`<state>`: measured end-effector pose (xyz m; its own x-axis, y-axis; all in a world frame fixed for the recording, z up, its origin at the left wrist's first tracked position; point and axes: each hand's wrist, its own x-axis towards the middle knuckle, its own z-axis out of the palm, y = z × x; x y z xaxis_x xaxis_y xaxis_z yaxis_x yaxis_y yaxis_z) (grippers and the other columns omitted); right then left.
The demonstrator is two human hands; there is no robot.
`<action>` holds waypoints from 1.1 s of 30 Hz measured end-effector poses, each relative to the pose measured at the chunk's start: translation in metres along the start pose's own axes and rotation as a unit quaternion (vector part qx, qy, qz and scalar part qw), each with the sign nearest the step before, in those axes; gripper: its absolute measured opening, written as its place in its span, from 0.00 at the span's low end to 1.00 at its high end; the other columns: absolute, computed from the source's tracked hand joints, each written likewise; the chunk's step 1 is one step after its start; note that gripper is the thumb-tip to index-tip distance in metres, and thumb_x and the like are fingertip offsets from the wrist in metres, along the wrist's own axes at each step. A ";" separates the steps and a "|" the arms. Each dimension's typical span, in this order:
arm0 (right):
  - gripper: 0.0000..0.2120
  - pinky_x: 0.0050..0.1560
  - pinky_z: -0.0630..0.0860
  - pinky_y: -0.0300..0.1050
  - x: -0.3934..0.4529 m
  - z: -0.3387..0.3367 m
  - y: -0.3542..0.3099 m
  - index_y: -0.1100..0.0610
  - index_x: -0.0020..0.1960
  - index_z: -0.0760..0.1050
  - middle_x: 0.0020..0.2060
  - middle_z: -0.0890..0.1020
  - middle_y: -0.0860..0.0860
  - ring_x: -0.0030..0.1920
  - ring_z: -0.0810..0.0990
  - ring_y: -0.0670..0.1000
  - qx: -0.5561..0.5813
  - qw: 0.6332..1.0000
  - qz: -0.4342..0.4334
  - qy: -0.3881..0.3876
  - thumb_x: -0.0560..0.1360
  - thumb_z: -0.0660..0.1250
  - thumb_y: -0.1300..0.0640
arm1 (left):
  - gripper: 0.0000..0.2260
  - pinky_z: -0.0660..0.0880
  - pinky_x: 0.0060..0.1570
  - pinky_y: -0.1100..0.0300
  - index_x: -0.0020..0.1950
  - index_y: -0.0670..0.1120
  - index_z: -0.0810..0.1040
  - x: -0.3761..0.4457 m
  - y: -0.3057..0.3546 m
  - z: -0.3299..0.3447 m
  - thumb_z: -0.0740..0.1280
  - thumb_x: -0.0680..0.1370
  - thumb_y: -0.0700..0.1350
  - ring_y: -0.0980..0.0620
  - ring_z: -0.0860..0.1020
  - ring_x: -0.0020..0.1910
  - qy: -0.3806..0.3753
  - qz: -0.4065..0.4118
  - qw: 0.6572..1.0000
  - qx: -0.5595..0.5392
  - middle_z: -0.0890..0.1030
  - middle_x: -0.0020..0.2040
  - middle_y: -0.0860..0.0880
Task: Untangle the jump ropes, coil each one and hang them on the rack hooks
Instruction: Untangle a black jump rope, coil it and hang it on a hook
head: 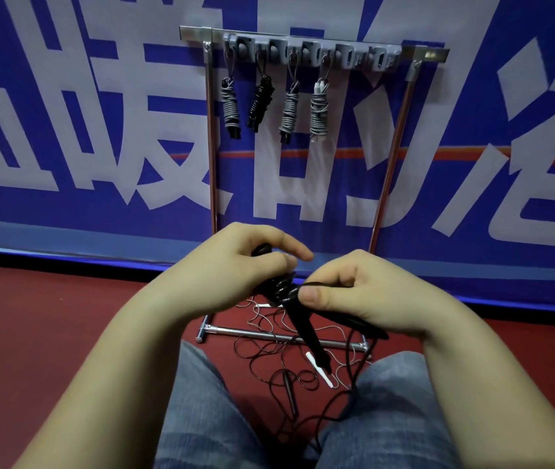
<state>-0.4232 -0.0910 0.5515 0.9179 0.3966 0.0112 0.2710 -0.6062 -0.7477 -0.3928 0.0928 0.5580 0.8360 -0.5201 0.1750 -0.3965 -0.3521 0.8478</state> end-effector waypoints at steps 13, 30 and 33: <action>0.19 0.18 0.66 0.34 0.007 0.027 -0.005 0.56 0.26 0.78 0.21 0.76 0.51 0.17 0.70 0.44 0.478 0.878 0.013 0.000 0.67 0.59 0.46 | 0.10 0.56 0.19 0.74 0.39 0.45 0.83 -0.002 0.002 0.019 0.61 0.72 0.42 0.59 0.57 0.16 0.028 0.019 0.937 -0.347 0.64 0.28 0.45; 0.16 0.31 0.62 0.44 0.019 0.061 -0.003 0.57 0.34 0.68 0.23 0.66 0.47 0.26 0.64 0.49 0.088 0.976 0.030 0.197 0.76 0.63 0.49 | 0.11 0.69 0.33 0.66 0.39 0.53 0.80 0.012 -0.016 0.030 0.63 0.77 0.40 0.59 0.72 0.30 0.375 0.019 0.917 -0.132 0.77 0.29 0.59; 0.16 0.30 0.65 0.45 0.011 0.055 -0.008 0.62 0.37 0.68 0.25 0.67 0.51 0.27 0.67 0.50 0.015 0.982 0.008 0.187 0.75 0.63 0.51 | 0.09 0.72 0.34 0.59 0.40 0.54 0.79 0.012 -0.022 0.029 0.63 0.77 0.43 0.55 0.73 0.30 0.386 0.029 0.920 -0.066 0.76 0.29 0.56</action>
<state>-0.4313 -0.0441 0.5211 0.9656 0.1024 0.2390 0.2526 -0.5877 -0.7687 -0.3851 0.0717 0.5269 0.8557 0.1898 0.4814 -0.4416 -0.2172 0.8705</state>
